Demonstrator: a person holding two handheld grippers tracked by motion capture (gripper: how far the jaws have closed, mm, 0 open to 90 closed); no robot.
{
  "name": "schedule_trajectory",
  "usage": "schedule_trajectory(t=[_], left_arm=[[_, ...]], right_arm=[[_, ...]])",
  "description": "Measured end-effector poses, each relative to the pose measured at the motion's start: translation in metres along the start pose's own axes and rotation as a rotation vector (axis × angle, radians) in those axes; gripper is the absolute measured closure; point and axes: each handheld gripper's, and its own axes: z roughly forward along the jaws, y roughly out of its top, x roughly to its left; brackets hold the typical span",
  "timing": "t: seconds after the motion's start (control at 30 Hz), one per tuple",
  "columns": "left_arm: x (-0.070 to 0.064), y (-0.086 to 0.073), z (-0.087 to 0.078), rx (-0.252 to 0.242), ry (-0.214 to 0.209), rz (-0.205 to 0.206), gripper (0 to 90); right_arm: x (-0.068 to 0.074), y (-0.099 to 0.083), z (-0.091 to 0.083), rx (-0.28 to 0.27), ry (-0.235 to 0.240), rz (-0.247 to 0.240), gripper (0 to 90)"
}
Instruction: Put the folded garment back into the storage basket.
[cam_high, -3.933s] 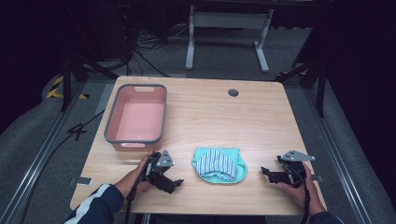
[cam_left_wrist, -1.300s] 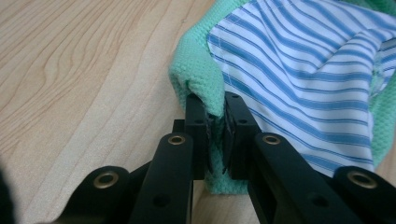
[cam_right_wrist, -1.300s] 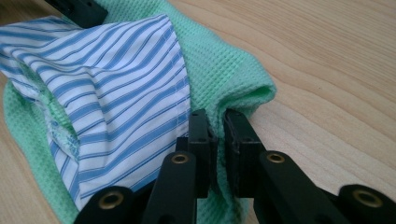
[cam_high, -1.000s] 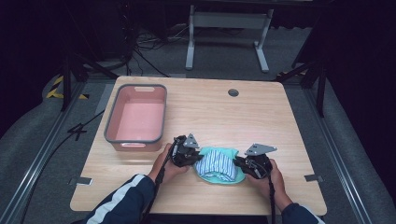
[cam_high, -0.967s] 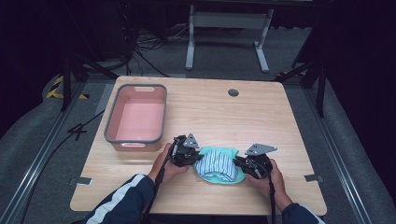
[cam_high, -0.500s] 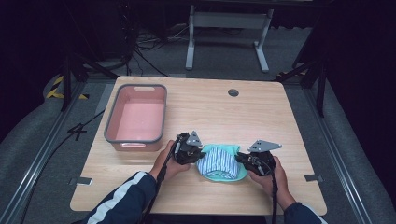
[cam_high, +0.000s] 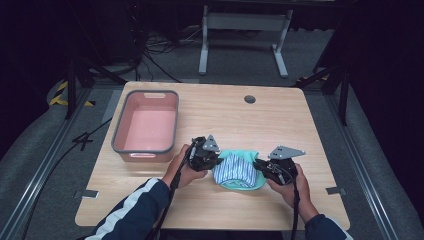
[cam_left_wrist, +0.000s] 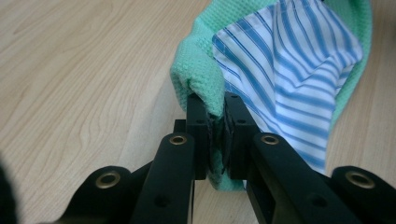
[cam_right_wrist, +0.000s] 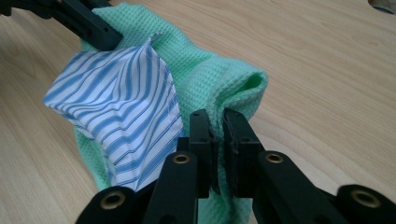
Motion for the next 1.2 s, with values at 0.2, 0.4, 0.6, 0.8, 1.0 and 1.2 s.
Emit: schedule_trajectory(t=[0.2,0.4,0.6,0.8,1.0,1.2], left_arm=[[0.005,0.004,-0.012,-0.008,0.016,0.001,83.1],[0.011,0.005,-0.028,-0.023,0.04,-0.001,83.1],[0.019,0.007,-0.043,-0.028,0.062,-0.006,83.1],[0.027,0.01,-0.065,-0.052,0.102,-0.017,83.1],[0.036,0.006,-0.086,-0.074,0.142,-0.044,83.1],[0.047,-0.001,-0.105,-0.08,0.181,-0.075,83.1]], right_arm=[[0.003,0.012,0.0,-0.015,0.003,-0.013,82.9],[0.006,0.027,0.001,-0.038,0.012,-0.027,82.9],[0.01,0.042,0.002,-0.053,0.019,-0.037,82.9],[0.015,0.067,0.002,-0.076,0.026,-0.067,82.9],[0.023,0.093,0.005,-0.103,0.044,-0.1,82.9],[0.034,0.114,0.013,-0.116,0.069,-0.133,82.9]])
